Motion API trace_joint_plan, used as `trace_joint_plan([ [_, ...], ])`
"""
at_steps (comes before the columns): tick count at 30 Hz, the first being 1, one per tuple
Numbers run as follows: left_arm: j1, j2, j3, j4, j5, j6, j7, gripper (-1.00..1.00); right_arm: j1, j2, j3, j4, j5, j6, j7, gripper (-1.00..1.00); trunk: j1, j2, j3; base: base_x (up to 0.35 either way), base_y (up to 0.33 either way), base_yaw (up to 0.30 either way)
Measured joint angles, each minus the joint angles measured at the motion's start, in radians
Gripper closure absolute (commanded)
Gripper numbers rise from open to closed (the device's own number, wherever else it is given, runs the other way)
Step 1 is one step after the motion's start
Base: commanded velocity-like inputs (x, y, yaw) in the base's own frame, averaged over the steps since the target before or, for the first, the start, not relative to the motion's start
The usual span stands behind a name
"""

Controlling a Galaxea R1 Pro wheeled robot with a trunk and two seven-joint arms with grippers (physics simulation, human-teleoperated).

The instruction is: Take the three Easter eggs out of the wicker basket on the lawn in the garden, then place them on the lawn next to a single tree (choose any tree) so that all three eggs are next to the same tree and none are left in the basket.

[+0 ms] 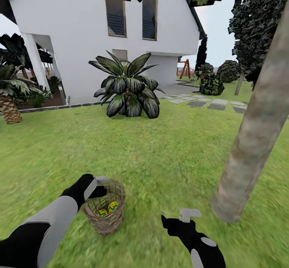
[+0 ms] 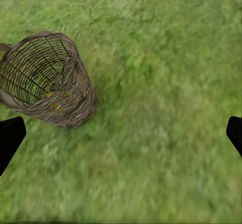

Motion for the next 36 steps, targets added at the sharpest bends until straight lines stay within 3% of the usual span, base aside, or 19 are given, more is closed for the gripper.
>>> trace_joint_plan([
  [9,0.003,0.001,0.001,-0.003,0.001,0.002,-0.005,-1.00,0.000,0.000,0.000,0.000,0.001,0.000,0.001,-1.00,-0.008,0.014,0.006,0.000,0.000,0.270],
  [19,0.004,0.002,0.000,-0.003,0.000,0.001,-0.011,-1.00,0.000,-0.001,0.000,0.000,-0.003,0.000,0.006,-1.00,-0.008,0.014,0.006,0.000,0.141,0.046],
  [30,0.003,0.003,0.000,-0.003,0.000,0.000,-0.014,-1.00,0.000,-0.001,-0.001,0.001,-0.005,0.000,0.006,-1.00,-0.008,0.014,0.012,0.021,0.272,-0.164],
  [36,0.003,0.003,0.000,-0.003,0.000,-0.004,-0.015,-1.00,0.000,-0.001,-0.001,0.001,-0.006,0.000,0.006,-1.00,-0.008,0.014,0.017,0.231,0.048,-0.239],
])
